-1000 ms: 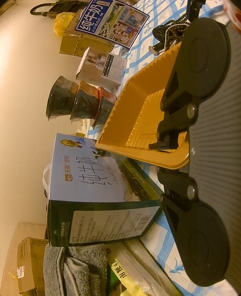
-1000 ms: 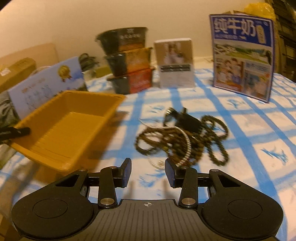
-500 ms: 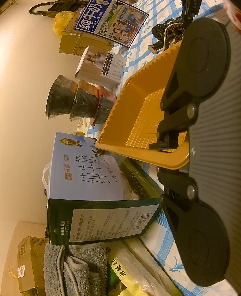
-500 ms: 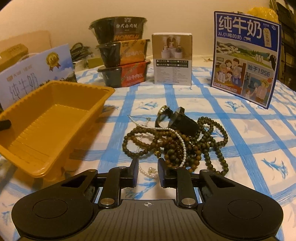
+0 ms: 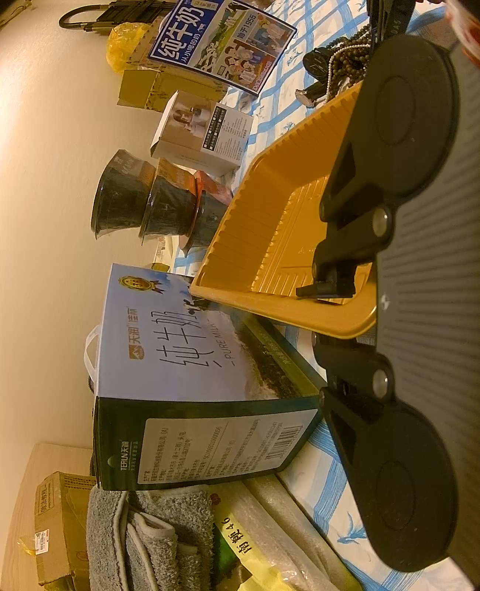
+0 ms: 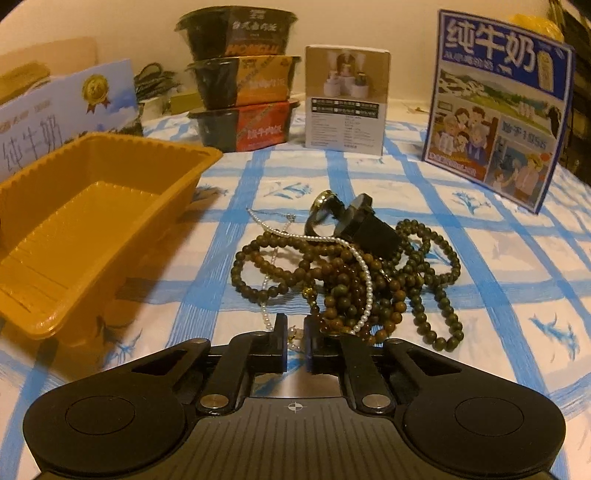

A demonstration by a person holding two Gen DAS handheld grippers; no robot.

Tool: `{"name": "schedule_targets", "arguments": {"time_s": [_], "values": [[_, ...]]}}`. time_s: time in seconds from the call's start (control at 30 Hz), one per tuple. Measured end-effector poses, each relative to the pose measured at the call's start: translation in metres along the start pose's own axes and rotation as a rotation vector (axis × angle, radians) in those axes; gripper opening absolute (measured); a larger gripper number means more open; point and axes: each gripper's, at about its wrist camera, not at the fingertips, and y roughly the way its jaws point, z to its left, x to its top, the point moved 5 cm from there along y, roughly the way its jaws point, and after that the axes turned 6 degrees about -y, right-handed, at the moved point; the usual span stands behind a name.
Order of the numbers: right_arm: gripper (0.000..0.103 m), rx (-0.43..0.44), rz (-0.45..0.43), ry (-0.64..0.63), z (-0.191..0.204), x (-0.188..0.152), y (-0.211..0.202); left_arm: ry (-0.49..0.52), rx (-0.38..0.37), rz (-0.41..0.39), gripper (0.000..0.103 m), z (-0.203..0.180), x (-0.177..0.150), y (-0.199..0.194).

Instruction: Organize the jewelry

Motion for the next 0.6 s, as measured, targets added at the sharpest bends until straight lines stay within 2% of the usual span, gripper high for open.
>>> {"name": "schedule_targets", "arguments": {"time_s": [0.37, 0.47, 0.6], "values": [[0.008, 0.014, -0.057, -0.005, 0.006, 0.012, -0.014, -0.002, -0.001, 0.001, 0.005, -0.001, -0.001, 0.001], [0.008, 0.041, -0.086, 0.009, 0.009, 0.02, -0.021, -0.001, -0.001, 0.0, 0.005, -0.001, -0.001, 0.001], [0.008, 0.123, -0.135, 0.045, 0.019, 0.036, -0.034, -0.003, -0.002, 0.0, 0.005, -0.002, -0.001, 0.001]]}}
